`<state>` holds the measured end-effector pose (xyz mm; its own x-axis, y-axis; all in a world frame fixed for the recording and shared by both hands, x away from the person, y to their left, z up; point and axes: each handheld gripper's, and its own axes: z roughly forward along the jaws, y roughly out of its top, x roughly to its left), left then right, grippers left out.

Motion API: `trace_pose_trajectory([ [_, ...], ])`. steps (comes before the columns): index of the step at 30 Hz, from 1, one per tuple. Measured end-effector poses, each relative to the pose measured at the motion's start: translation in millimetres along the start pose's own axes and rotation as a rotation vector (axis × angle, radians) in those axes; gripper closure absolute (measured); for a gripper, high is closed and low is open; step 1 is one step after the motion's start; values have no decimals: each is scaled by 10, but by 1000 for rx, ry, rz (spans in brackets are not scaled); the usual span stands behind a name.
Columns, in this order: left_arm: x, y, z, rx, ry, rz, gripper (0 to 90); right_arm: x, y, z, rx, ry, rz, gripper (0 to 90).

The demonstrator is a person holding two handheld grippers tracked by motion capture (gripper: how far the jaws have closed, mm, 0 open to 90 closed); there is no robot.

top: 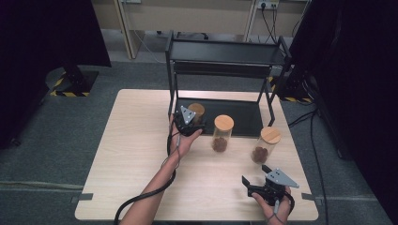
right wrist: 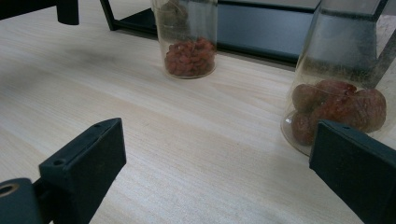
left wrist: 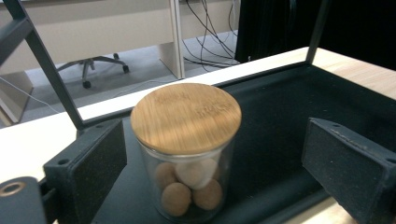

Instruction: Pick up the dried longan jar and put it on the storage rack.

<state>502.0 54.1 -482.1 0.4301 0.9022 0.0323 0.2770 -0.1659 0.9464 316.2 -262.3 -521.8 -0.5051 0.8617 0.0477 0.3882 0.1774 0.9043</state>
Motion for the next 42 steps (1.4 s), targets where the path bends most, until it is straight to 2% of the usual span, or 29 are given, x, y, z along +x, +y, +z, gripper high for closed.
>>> trace_pose_trajectory([
  [9,-50,12,-85,-3,-20,13,59,2,0,0,0,-1,-2,40],
  [15,-70,24,-131,-2,-43,-14,59,1,0,-1,-1,0,-1,40],
  [24,-100,10,-190,-3,-58,-11,58,3,0,0,1,0,-2,40],
  [28,-119,-1,-215,-4,-73,-28,58,1,0,0,0,0,0,40],
  [40,-142,-39,-326,-8,-89,-20,59,-2,-1,-1,-2,1,2,40],
  [42,-147,-44,-352,-10,-98,-30,59,-2,-1,-1,-1,1,3,40],
])
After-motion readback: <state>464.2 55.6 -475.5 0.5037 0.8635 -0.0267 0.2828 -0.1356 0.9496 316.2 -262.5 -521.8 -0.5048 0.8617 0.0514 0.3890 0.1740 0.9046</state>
